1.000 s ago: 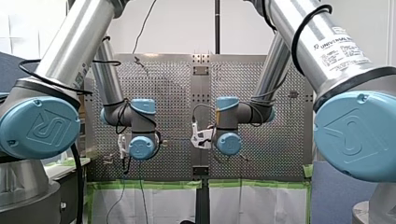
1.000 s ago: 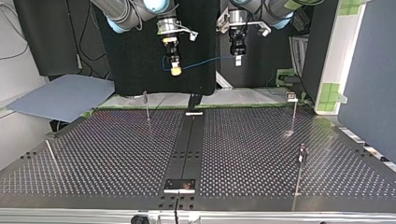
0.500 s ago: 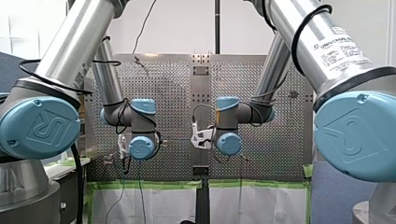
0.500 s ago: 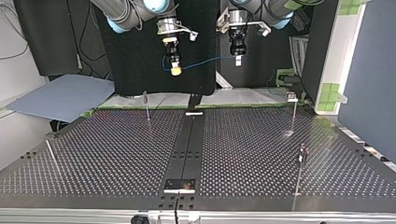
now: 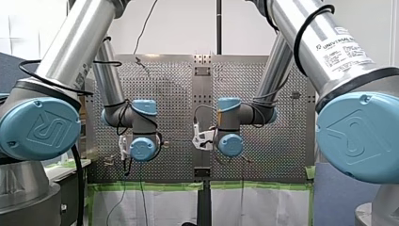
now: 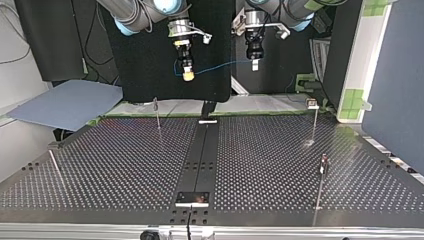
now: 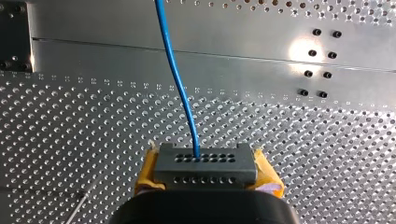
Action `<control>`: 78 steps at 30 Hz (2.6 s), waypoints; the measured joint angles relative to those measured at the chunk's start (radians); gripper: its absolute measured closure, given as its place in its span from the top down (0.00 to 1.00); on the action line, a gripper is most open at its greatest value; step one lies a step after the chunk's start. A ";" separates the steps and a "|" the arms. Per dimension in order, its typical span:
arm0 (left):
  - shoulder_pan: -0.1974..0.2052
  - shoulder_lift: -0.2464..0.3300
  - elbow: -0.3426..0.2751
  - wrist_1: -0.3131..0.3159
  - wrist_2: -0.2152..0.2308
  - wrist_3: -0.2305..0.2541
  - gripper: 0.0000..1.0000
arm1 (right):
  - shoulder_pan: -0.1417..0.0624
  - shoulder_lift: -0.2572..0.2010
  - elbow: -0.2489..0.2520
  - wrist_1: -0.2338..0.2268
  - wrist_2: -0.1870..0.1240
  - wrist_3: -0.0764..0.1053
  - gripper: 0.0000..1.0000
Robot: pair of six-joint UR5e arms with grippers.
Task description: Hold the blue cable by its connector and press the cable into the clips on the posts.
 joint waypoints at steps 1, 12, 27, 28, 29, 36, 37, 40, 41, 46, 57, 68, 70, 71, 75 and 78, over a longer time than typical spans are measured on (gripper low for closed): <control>0.000 0.000 0.000 0.000 0.000 0.000 0.02 | 0.000 0.000 0.000 0.000 0.000 0.000 0.00; 0.000 0.000 0.000 0.000 0.000 0.000 0.02 | 0.000 0.000 0.000 0.000 0.000 0.000 0.00; 0.000 0.000 0.000 0.000 0.000 0.000 0.02 | 0.000 0.000 0.000 0.000 0.000 0.000 0.00; 0.000 0.000 0.000 0.000 0.000 0.000 0.02 | 0.000 0.000 0.000 0.000 0.000 0.000 0.00; 0.000 0.000 0.000 0.000 0.000 0.000 0.02 | 0.000 0.000 0.000 0.000 0.000 0.000 0.00; 0.001 0.000 0.000 0.000 0.000 0.000 0.02 | 0.000 -0.001 0.000 0.001 0.000 0.000 0.00; 0.001 0.000 0.000 0.000 0.000 0.000 0.02 | 0.000 -0.001 0.000 0.001 0.000 0.000 0.00; 0.001 0.000 0.000 0.000 0.001 0.001 0.02 | 0.000 0.000 0.000 0.002 0.000 0.000 0.00; 0.001 0.000 0.000 0.000 0.001 0.001 0.02 | 0.000 0.000 0.000 0.003 0.000 0.000 0.00; 0.002 0.000 0.000 0.000 0.001 0.001 0.02 | 0.000 0.000 0.000 0.003 0.000 0.000 0.00; 0.002 0.000 0.000 0.000 0.002 0.002 0.02 | 0.000 0.000 0.000 0.003 0.000 0.000 0.00; -0.009 -0.054 -0.027 -0.024 0.024 0.012 0.02 | 0.052 0.052 -0.052 0.034 0.052 0.035 0.00; -0.009 -0.073 -0.028 -0.025 0.025 0.012 0.02 | 0.066 0.066 -0.066 0.035 0.063 0.037 0.00; -0.009 -0.079 -0.029 -0.026 0.026 0.012 0.02 | 0.077 0.077 -0.077 0.036 0.068 0.037 0.00; -0.009 -0.092 -0.029 -0.026 0.026 0.012 0.02 | 0.114 0.114 -0.111 0.037 0.074 0.038 0.00; -0.009 -0.094 -0.029 -0.026 0.026 0.012 0.02 | 0.140 0.140 -0.122 0.037 0.075 0.038 0.00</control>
